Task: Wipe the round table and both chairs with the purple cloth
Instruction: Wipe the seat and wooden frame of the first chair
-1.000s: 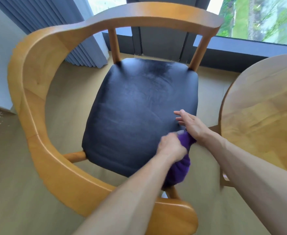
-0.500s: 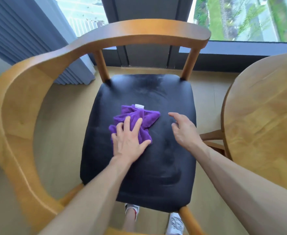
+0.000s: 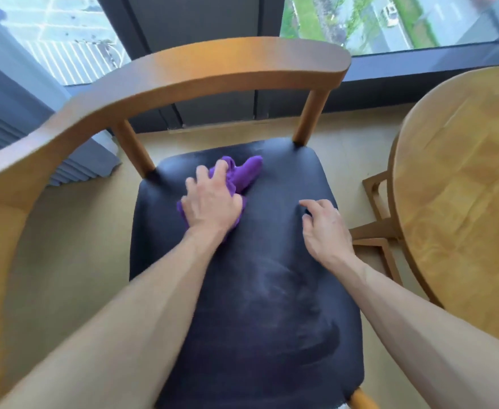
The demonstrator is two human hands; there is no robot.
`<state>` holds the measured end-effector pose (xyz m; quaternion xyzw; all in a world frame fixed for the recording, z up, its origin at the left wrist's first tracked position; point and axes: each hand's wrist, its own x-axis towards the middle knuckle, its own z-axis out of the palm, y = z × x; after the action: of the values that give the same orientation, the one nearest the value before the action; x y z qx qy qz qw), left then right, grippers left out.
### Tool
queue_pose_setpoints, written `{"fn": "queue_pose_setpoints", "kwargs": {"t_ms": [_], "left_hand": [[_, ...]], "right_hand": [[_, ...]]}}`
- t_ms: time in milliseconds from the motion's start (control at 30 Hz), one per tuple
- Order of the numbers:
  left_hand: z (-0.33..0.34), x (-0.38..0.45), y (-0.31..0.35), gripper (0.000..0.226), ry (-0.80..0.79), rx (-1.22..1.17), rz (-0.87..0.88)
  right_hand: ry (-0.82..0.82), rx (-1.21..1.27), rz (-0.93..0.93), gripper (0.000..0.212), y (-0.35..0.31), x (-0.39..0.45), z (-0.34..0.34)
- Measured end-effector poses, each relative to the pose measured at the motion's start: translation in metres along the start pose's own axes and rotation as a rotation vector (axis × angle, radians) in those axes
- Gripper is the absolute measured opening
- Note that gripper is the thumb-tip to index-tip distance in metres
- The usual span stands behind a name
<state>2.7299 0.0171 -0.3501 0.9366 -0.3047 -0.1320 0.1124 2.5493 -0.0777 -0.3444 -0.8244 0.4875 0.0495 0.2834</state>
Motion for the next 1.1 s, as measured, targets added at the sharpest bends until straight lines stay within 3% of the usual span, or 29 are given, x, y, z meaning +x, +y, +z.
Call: {"fn": "queue_pose_setpoints", "kwargs": {"t_ms": [100,233,300,367,500,533,600,667,733,800,867,933,1000,1067,1100], "left_hand": [[0.022,-0.044,0.042,0.046,-0.042,0.005,0.020],[0.041,-0.108,0.047,0.046,-0.265,0.079,0.629],[0.027,-0.073,0.027,0.046,-0.227,0.137,0.766],[0.010,-0.021,0.004,0.050,-0.080,0.243,0.652],[-0.023,0.084,-0.021,0.042,0.003,0.097,0.047],[-0.021,0.093,-0.010,0.038,-0.020,0.074,-0.037],[-0.002,0.081,0.033,0.037,-0.044,0.034,-0.036],[0.026,0.037,0.088,0.035,-0.089,0.024,0.149],[0.045,-0.013,0.129,0.037,-0.194,0.120,0.487],[0.042,-0.019,0.137,0.037,-0.307,0.159,0.762],[0.026,0.014,0.117,0.039,-0.257,0.191,0.886],[0.012,0.056,0.088,0.043,-0.114,0.317,0.763],[-0.003,0.096,0.063,0.045,-0.011,0.277,0.370],[-0.002,0.115,0.074,0.038,-0.032,0.228,0.052],[0.009,0.117,0.092,0.034,-0.040,0.274,0.060]], "right_hand": [[0.016,0.069,0.027,0.034,0.001,0.004,-0.001],[0.067,0.144,0.058,0.032,0.000,0.002,-0.001],[0.084,0.137,0.031,0.034,0.002,-0.003,0.001],[0.091,0.106,-0.020,0.035,0.008,-0.011,0.003],[0.047,-0.086,-0.108,0.044,0.022,-0.031,0.015],[0.027,-0.114,-0.114,0.049,0.025,-0.036,0.019],[-0.005,-0.119,-0.120,0.057,0.029,-0.043,0.024],[-0.008,-0.105,-0.135,0.060,0.029,-0.043,0.023],[0.004,-0.117,-0.168,0.056,0.030,-0.040,0.018],[-0.006,-0.126,-0.200,0.056,0.033,-0.039,0.015],[-0.026,-0.108,-0.211,0.062,0.037,-0.039,0.016],[-0.038,-0.064,-0.200,0.064,0.040,-0.038,0.019],[-0.041,-0.032,-0.191,0.065,0.040,-0.038,0.020],[-0.045,-0.025,-0.191,0.067,0.040,-0.038,0.021],[-0.046,-0.023,-0.188,0.067,0.041,-0.039,0.022]]}}
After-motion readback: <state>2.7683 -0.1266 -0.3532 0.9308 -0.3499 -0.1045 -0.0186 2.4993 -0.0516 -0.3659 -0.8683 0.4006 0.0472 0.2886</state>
